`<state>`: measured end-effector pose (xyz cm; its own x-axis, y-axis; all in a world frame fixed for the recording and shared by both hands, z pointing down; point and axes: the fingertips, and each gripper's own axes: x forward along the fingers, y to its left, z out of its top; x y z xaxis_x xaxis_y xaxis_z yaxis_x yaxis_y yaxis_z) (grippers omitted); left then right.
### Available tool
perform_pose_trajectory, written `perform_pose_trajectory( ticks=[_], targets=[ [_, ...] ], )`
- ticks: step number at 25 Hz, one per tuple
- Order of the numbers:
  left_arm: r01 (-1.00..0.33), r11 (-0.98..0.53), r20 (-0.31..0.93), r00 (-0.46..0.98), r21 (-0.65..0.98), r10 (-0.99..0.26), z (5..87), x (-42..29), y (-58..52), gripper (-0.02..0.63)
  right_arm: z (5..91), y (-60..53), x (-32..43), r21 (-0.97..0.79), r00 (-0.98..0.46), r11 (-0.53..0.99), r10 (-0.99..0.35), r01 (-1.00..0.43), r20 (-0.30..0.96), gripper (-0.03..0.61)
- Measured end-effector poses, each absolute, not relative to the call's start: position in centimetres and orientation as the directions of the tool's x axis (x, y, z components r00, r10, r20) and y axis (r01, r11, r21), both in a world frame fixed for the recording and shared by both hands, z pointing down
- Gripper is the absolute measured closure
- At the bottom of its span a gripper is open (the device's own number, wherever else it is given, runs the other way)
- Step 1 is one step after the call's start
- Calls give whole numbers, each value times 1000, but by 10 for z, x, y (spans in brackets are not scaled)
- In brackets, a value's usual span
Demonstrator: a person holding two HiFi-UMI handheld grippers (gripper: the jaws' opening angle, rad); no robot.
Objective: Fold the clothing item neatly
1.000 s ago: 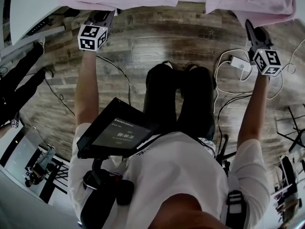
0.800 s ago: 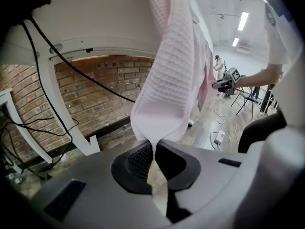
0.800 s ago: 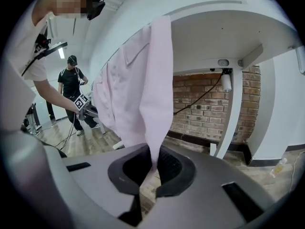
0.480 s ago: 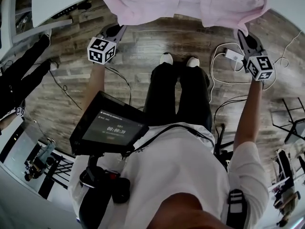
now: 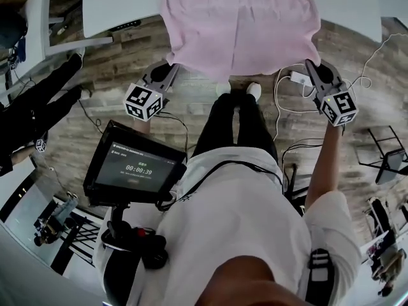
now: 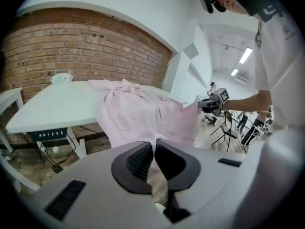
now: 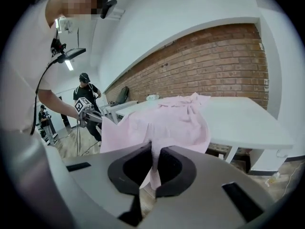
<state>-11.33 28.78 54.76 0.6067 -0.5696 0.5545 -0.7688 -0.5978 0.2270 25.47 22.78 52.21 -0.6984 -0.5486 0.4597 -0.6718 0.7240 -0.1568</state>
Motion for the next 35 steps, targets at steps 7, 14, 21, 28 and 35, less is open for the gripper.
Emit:
perform_pose_trajectory(
  ticks=[7, 14, 21, 28, 35],
  targets=[
    [-772, -607, 471, 613, 187, -634, 439, -115, 261, 601, 414, 208, 242, -89, -685, 721, -601, -687, 412, 568],
    [-780, -614, 378, 608, 121, -698, 392, -142, 230, 601, 376, 177, 231, -14, -647, 685, -681, -728, 342, 568],
    [-794, -599, 336, 595, 105, -730, 388, -156, 204, 601, 377, 142, 252, 15, -606, 636, -743, -772, 283, 568],
    [-824, -552, 310, 561, 125, -768, 371, -176, 183, 601, 366, 125, 280, 11, -578, 603, -771, -798, 267, 568],
    [-831, -542, 322, 550, 121, -771, 351, -165, 158, 601, 349, 110, 272, 32, -616, 646, -741, -763, 267, 568]
  ],
)
